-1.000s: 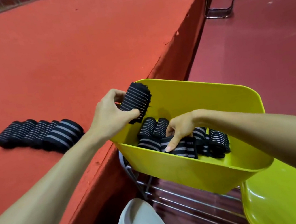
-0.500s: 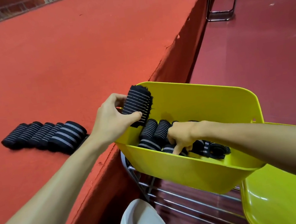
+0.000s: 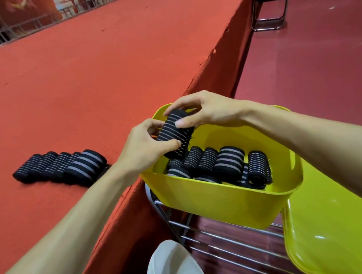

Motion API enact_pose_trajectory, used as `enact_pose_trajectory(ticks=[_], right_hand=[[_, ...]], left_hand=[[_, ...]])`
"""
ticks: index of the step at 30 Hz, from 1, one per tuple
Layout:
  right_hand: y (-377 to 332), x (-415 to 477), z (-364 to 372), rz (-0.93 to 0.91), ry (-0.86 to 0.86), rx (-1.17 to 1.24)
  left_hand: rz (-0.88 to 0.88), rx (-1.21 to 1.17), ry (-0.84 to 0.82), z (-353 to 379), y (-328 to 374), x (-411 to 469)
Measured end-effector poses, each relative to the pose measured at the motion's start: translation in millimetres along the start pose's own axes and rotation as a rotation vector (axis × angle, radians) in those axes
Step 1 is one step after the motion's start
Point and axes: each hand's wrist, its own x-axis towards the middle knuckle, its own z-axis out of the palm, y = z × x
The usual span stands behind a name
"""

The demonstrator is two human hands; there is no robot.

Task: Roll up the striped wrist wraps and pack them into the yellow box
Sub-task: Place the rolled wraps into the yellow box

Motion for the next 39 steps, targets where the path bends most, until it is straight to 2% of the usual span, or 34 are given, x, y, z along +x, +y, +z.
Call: enact_pose_trajectory(ticks=[6,12,15,19,26,31,37,39], right_hand=[[22.8,-23.8,-6.9,0.037,0.059,-0.045],[43.7,-55.4,-22.3,0.222,0.043,-0.097],[50.7,-66.1,-27.0,0.342,-0.032,-0.196],[61.0,-61.5,-11.9,0.564,-0.306,-0.539],[91.1,-36.6,27.9,0.770,-0.504,-0.613],[97.2,-31.9,36.9,0.713,-0.524,-0.761],[85.1,-32.2,46.5,0.485,-0.610,-1.081],[78.9,-31.8,45.2,0.441,-0.567,-1.110]], left_hand=[[0.011,0.068,-0.160,21.5,-2.3,2.8],[0.007,0.189,-0.423,45.4,5.8,8.5],[0.076,0.274,-0.496,50.2,8.1,6.3],[0.120,0.296,-0.458,40.1,-0.6,3.9],[0.160,0.312,-0.331,17.1,-16.6,8.4],[0.181,0.263,-0.237,14.7,-22.6,11.5],[0.201,0.251,-0.161,11.8,-22.7,8.2],[0.192,0.252,-0.141,7.3,-21.1,5.3]])
